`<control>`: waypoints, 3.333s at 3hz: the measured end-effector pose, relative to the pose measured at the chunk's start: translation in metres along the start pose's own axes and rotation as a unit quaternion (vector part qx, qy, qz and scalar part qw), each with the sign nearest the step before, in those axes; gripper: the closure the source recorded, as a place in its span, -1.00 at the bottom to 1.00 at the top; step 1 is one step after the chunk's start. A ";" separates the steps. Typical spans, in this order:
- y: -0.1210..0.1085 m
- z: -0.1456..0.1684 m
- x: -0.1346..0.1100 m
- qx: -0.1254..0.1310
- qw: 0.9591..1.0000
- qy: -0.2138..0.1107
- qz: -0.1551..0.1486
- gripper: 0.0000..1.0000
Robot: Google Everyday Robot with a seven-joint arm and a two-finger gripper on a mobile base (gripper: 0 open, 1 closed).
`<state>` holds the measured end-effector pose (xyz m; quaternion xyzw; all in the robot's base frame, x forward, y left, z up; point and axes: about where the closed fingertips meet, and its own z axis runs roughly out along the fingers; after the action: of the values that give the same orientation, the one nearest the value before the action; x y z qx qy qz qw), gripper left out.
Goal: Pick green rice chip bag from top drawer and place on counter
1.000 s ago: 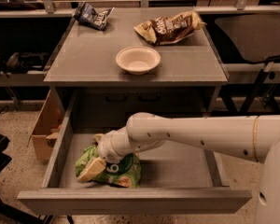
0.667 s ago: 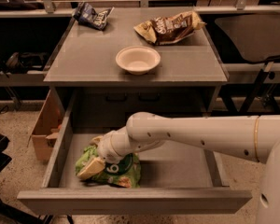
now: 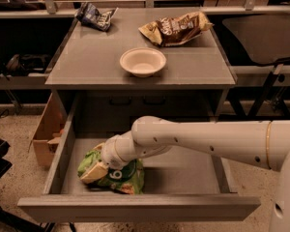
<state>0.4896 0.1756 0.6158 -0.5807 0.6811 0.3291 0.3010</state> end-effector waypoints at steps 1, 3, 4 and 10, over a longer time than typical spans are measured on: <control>0.005 0.000 -0.001 -0.006 1.000 -0.007 -0.003 1.00; 0.026 0.011 -0.011 -0.033 0.998 -0.034 -0.028 1.00; 0.030 0.012 -0.017 -0.040 0.997 -0.048 -0.042 1.00; 0.004 -0.023 -0.057 -0.047 0.989 -0.106 -0.089 1.00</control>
Offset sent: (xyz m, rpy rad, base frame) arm -0.0262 0.0134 0.0085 0.0874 -0.0299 0.0901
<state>0.4935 0.1912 0.6753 -0.6139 0.5748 0.3928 0.3721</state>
